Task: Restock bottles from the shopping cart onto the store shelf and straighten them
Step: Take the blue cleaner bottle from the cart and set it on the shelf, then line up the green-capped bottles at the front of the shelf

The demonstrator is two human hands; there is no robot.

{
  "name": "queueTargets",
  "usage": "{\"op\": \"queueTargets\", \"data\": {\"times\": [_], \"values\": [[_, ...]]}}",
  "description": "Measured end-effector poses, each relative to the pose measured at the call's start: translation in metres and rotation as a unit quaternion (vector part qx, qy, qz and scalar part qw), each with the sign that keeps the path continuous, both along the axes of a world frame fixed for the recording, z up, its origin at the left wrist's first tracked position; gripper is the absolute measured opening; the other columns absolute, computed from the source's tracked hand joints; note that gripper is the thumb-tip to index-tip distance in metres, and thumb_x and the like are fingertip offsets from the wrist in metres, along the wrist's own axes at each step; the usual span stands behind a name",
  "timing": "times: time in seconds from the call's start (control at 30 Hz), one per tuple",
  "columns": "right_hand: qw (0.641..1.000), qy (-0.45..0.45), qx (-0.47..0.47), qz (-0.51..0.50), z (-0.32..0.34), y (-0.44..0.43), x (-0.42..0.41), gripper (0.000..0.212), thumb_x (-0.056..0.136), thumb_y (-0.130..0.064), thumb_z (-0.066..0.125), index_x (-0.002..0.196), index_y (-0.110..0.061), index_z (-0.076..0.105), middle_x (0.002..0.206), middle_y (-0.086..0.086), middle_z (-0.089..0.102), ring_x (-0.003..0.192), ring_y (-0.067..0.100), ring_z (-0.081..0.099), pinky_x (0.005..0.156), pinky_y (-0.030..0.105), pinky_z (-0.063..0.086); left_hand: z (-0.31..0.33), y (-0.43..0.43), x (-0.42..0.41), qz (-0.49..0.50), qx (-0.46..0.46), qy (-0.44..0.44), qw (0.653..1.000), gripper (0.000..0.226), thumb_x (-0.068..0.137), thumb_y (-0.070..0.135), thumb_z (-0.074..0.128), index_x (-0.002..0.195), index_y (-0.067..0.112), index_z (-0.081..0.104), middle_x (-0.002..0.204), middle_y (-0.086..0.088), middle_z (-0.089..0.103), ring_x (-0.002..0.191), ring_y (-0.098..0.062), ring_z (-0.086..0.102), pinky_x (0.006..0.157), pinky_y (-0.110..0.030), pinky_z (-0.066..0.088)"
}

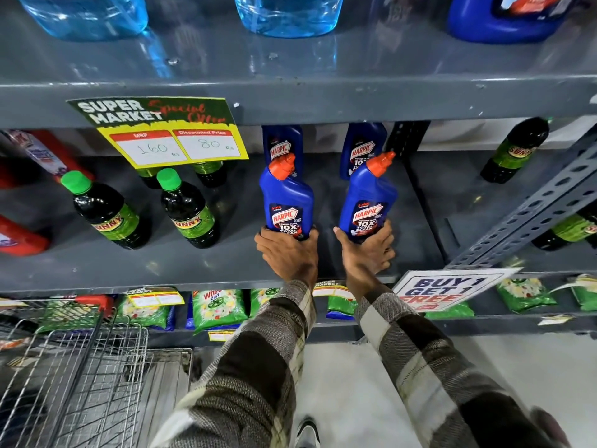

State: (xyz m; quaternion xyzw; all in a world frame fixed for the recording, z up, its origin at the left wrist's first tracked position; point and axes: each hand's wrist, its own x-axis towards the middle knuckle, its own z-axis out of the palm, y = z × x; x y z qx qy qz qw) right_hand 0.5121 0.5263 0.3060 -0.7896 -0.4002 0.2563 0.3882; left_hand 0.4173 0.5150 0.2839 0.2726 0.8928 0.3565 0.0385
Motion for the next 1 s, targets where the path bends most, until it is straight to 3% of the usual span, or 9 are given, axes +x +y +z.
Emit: {"op": "queueTargets", "data": {"times": [0.5,0.7,0.83,0.93,1.0], "values": [[1.000,-0.009,0.015,0.003,-0.004,0.000,0.000,0.106,0.059,-0.051,0.082,0.144,-0.016,0.026,0.142,0.012,0.041,0.128,0.039,0.040,0.106,0.054,0.032,-0.001,-0.001,-0.002,-0.011,0.023,-0.007,1.000,0.100,0.055,0.070,0.075,0.118,-0.002,0.045,0.114,-0.018,0.053,0.103,-0.033,0.054,0.084,-0.041,0.052],[1.000,-0.013,0.013,0.008,-0.005,-0.001,0.001,0.106,0.059,-0.045,0.083,0.144,-0.017,0.026,0.145,0.013,0.039,0.130,0.040,0.038,0.106,0.054,0.031,0.006,-0.005,-0.003,-0.021,0.034,-0.052,0.998,0.099,0.054,0.066,0.079,0.120,0.001,0.043,0.116,-0.015,0.049,0.107,-0.031,0.052,0.091,-0.041,0.050],[0.999,0.013,0.034,-0.018,-0.005,-0.019,-0.007,0.109,0.056,-0.029,0.086,0.144,-0.010,0.026,0.141,0.017,0.039,0.129,0.039,0.038,0.108,0.053,0.036,0.013,-0.020,-0.010,-0.064,0.126,-0.143,0.980,0.105,0.051,0.048,0.090,0.127,-0.002,0.038,0.119,-0.013,0.043,0.112,-0.031,0.045,0.098,-0.041,0.044],[0.995,0.005,0.085,-0.055,0.000,-0.053,-0.034,0.091,0.056,-0.022,0.079,0.135,-0.013,0.036,0.128,0.020,0.040,0.118,0.038,0.040,0.103,0.048,0.037,0.009,-0.050,-0.022,-0.076,0.231,-0.209,0.947,0.101,0.050,0.042,0.092,0.127,0.008,0.038,0.119,-0.003,0.040,0.113,-0.027,0.047,0.101,-0.040,0.047],[0.988,0.022,0.151,0.003,0.008,-0.077,-0.062,0.076,0.057,-0.012,0.076,0.126,-0.012,0.044,0.121,0.018,0.044,0.112,0.033,0.043,0.096,0.041,0.036,0.007,-0.077,-0.043,-0.105,0.267,-0.202,0.936,0.087,0.059,0.039,0.091,0.124,0.013,0.040,0.117,-0.002,0.043,0.108,-0.019,0.051,0.096,-0.024,0.048]]}}
